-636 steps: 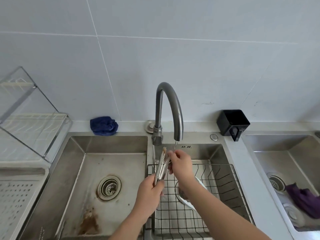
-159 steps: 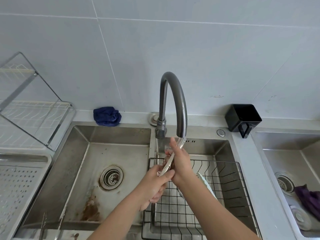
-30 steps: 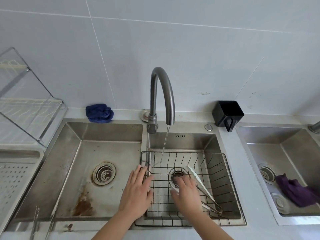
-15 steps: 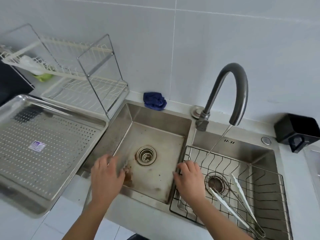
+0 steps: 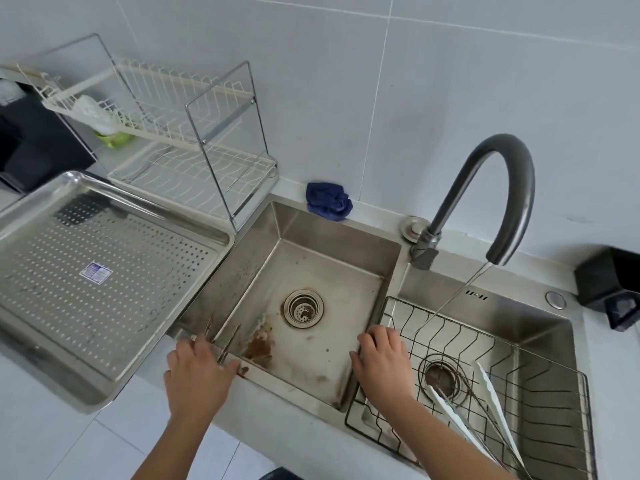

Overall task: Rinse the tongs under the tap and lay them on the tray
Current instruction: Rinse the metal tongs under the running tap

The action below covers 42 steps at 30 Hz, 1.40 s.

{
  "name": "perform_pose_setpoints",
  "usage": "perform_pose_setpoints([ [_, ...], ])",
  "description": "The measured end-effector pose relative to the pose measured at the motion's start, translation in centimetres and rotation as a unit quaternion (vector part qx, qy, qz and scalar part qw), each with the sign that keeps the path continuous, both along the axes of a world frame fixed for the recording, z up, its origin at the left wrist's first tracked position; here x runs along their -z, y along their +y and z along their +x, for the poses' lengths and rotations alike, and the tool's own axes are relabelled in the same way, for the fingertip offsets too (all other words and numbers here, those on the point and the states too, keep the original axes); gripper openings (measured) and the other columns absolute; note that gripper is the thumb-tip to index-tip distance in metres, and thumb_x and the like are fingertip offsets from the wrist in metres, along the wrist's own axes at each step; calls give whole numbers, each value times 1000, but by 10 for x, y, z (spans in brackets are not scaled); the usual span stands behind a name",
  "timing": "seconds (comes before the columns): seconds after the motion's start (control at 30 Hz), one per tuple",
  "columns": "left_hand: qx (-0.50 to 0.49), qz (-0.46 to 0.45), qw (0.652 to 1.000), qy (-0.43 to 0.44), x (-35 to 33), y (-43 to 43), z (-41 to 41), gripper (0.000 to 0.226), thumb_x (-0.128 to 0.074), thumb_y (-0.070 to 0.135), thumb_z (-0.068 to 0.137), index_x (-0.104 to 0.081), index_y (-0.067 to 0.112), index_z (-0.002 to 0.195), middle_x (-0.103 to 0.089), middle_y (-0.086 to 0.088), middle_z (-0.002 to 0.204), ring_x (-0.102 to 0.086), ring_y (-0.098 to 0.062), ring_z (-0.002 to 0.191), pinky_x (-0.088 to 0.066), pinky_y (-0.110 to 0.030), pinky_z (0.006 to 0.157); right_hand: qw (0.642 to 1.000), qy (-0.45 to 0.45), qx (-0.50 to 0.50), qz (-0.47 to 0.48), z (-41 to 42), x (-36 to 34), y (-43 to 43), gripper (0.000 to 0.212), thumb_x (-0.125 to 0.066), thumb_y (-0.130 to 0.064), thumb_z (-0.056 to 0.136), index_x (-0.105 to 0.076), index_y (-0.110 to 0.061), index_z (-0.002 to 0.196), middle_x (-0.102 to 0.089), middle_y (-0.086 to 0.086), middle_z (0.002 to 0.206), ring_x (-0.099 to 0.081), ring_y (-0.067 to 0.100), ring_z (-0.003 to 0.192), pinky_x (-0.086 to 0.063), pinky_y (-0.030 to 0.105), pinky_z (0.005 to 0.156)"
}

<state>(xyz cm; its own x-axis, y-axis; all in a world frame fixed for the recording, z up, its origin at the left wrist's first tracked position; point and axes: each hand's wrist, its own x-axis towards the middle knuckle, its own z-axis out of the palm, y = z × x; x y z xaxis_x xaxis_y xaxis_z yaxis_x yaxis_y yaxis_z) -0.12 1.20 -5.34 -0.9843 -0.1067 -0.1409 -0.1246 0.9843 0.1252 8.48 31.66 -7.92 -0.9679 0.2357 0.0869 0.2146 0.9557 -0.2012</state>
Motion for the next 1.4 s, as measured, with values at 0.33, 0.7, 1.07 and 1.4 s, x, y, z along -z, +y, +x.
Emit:
perform_pose_setpoints([
  [0.33,-36,72,997,-21,-7,-9,-6,53,-77,37,85,-65,4,125,-60,-24,110,-55,-42,102,-51,-51,87,999,-13,4,-33,0,-5,1,33,-78,-39,82,-72,-17,106,-64,3,112,-58,29,104,-54,41,89],
  [0.7,-15,531,830,-167,-73,111,3,25,-62,35,94,-73,15,103,-64,-2,69,-62,-14,54,-48,-31,51,927,-21,111,-357,-1,-56,23,24,-60,-31,101,-72,-18,118,-71,-5,108,-63,14,103,-48,24,87],
  [1.07,30,628,695,-351,-78,203,38,51,-57,58,71,-80,30,106,-73,-13,86,-65,-27,73,-51,-45,70,756,81,233,-607,-8,-105,54,29,-59,-27,102,-76,-5,94,-67,4,71,-61,14,62,-51,27,53],
  [1.4,67,603,729,-318,-84,256,37,38,-49,35,102,-80,13,100,-73,-10,79,-65,-14,65,-52,-28,53,760,101,301,-567,-10,-96,85,20,-64,-11,93,-74,-5,77,-65,3,57,-62,13,49,-51,25,48],
])
